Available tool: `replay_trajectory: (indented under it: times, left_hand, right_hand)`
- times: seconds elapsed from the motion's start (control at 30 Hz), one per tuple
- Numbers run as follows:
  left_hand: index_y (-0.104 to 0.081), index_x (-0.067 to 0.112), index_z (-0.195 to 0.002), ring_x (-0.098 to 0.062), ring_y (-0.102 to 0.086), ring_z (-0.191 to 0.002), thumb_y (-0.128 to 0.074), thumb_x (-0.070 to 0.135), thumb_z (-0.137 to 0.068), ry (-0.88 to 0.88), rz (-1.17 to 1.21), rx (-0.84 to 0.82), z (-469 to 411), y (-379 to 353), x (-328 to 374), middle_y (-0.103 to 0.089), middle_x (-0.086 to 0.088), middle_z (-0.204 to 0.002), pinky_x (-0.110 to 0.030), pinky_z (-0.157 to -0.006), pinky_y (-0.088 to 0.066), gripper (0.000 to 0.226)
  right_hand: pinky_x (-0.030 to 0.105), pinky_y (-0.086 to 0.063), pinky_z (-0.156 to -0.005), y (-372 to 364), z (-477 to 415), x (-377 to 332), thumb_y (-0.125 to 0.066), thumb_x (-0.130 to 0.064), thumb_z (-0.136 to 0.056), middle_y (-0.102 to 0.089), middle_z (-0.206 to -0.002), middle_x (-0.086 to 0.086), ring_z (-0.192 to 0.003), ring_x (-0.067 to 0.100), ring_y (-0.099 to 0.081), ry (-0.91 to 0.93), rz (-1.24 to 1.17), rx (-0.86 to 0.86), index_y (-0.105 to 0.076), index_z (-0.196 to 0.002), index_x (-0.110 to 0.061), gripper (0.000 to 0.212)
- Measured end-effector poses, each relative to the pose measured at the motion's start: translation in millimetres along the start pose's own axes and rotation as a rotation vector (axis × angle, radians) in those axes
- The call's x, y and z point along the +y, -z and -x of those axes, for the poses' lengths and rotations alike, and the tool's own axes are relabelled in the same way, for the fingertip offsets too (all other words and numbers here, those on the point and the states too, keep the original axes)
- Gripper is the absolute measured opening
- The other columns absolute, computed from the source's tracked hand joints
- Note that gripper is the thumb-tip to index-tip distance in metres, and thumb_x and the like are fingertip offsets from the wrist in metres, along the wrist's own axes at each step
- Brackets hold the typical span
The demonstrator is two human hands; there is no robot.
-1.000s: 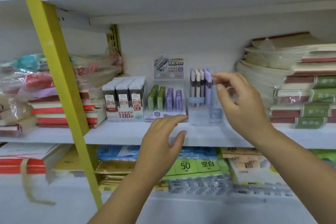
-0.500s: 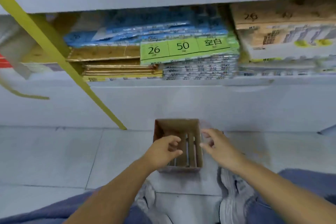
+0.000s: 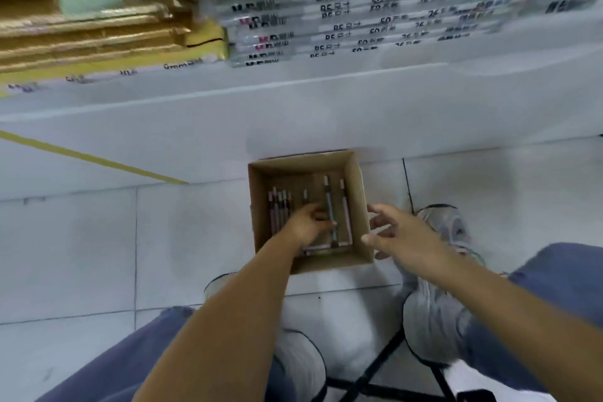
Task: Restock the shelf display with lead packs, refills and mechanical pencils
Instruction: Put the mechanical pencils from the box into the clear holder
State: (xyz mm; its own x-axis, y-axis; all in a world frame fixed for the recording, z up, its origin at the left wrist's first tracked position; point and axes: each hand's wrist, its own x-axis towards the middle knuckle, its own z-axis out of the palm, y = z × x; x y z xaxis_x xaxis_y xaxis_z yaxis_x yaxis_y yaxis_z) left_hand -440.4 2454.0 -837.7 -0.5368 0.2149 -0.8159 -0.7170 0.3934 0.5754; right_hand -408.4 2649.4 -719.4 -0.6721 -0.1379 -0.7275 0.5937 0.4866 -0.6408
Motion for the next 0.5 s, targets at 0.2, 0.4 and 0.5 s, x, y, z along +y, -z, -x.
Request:
replay_trajectory:
  times: [0.2, 0.4, 0.5]
  left_hand:
    - [-0.062, 0.006, -0.125, -0.018, -0.065, -0.086, -0.067, 0.007, -0.092, 0.004, -0.038, 0.032, -13.3, -16.9, 13.3, -0.070, -0.010, -0.108, -0.023, -0.080, -0.054, 0.033]
    - [-0.063, 0.007, -0.121, -0.017, -0.059, -0.070, -0.065, 0.014, -0.095, 0.044, -0.080, -0.012, -14.3, -25.9, 26.6, -0.068, -0.008, -0.088, -0.024, -0.061, -0.049, 0.027]
    - [-0.062, 0.007, -0.125, -0.023, -0.063, -0.088, -0.064, 0.014, -0.096, 0.063, -0.051, -0.018, -14.6, -26.3, 27.1, -0.068, -0.015, -0.110, -0.030, -0.071, -0.053, 0.030]
  right_hand:
    - [0.015, -0.054, -0.064, 2.0, -2.0, 0.6, -0.066, -0.016, -0.090, -0.057, -0.113, 0.000, -0.091, 0.012, -0.064, 0.008, -0.023, -0.037, -0.043, -0.138, -0.026, 0.054]
    - [0.016, -0.053, -0.065, 1.5, -4.1, 7.7, -0.068, -0.016, -0.088, -0.057, -0.110, -0.001, -0.086, 0.012, -0.066, 0.004, -0.082, -0.027, -0.046, -0.137, -0.026, 0.054]
    - [0.019, -0.054, -0.067, 1.3, -5.0, 9.2, -0.068, -0.014, -0.088, -0.057, -0.109, 0.002, -0.088, 0.016, -0.066, 0.006, -0.109, -0.028, -0.047, -0.136, -0.025, 0.054]
